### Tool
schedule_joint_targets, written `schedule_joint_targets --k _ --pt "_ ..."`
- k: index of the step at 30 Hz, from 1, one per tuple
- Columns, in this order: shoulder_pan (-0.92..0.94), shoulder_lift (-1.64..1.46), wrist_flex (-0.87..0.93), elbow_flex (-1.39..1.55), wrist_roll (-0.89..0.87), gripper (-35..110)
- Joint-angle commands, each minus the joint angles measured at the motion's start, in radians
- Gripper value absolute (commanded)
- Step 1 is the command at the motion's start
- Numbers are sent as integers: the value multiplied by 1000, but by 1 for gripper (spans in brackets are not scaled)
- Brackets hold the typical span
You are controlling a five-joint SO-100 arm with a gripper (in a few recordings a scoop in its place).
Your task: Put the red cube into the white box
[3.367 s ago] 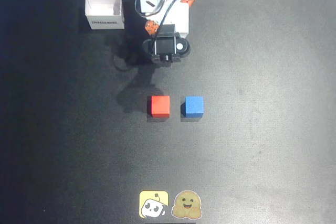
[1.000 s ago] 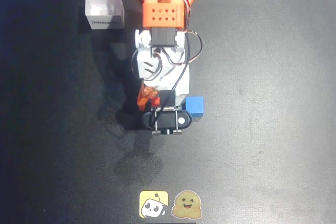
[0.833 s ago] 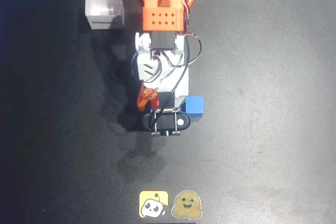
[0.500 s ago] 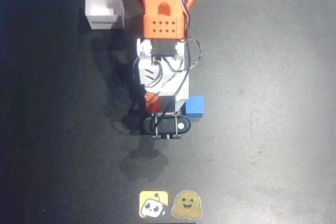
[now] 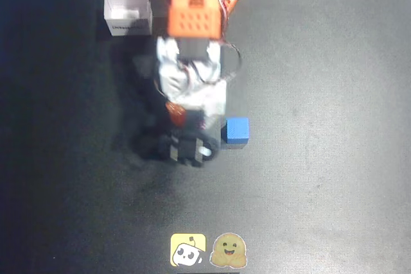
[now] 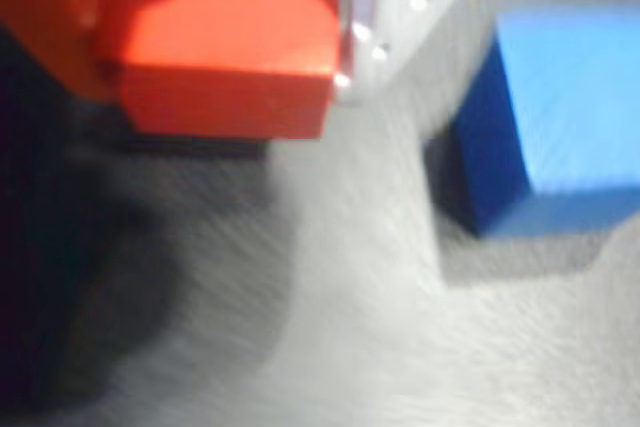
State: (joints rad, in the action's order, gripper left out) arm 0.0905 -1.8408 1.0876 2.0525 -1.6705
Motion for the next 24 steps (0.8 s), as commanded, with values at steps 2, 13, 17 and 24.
schedule_joint_targets --k 2,13,17,24 --pt "138 -187 163 -35 -21 0" --pt "759 -413 411 -26 141 0" --pt "951 -408 426 -9 196 0" --pt "1147 -405 494 -2 244 0"
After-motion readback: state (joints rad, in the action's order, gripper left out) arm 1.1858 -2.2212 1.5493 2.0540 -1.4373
